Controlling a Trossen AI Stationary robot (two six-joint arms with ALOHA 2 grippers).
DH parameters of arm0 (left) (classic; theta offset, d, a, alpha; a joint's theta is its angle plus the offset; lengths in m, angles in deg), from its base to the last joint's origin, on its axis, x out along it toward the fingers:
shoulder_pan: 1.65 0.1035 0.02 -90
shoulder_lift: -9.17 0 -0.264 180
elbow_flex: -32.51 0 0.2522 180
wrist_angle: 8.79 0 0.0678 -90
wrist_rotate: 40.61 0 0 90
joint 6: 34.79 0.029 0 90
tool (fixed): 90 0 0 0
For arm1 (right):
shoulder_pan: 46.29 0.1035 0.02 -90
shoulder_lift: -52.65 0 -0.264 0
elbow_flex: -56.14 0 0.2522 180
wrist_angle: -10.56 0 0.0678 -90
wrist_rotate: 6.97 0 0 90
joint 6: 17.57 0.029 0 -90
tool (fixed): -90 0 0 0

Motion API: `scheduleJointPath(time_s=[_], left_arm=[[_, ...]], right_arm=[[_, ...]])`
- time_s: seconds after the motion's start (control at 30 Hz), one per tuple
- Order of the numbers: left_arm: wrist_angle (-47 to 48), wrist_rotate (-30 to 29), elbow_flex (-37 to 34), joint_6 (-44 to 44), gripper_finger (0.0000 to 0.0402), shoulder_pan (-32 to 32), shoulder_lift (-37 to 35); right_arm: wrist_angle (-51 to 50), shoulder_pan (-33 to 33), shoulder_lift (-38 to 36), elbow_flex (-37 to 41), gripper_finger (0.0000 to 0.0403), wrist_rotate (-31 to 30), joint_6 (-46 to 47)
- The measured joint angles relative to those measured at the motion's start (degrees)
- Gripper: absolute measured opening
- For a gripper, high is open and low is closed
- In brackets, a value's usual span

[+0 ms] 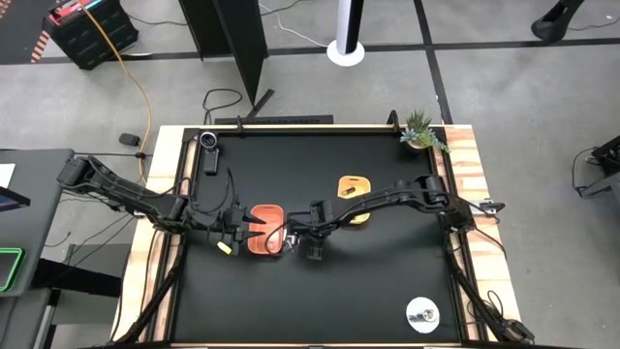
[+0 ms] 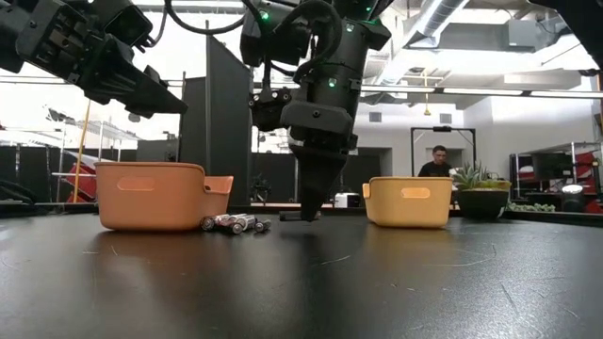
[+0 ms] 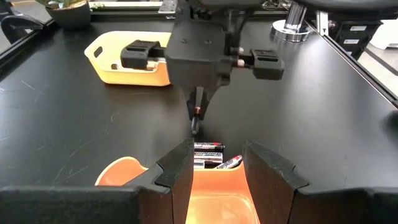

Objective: Sort batteries
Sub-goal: Put the small brown battery into the yellow bin

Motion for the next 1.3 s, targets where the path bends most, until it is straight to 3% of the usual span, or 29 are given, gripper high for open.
scheduleJointPath(time_s=[0.4,0.6,0.9,1.1,1.3], left_arm=[[0.21,0.00,0.00,-0.02,0.0132,0.00,0.00],[0.51,0.00,0.00,-0.07,0.0132,-0.01,0.02],[0.56,0.02,0.00,-0.55,0.0132,0.00,0.02],[0.78,0.02,0.00,-1.11,0.0132,-0.02,0.02],[0.59,0.02,0.00,-1.42,0.0132,-0.01,0.02]], right_arm=[[-8.66,-1.63,-0.97,-5.79,0.0029,-3.63,-2.03],[-11.34,-3.03,-5.08,-5.84,0.0029,-6.94,-2.04],[-23.56,-7.03,-12.60,-5.44,0.0030,-13.27,-0.02],[-25.47,-10.31,-18.82,3.98,0.0031,-13.47,3.49],[-16.58,-10.79,-24.57,14.85,0.0057,-13.38,5.09]])
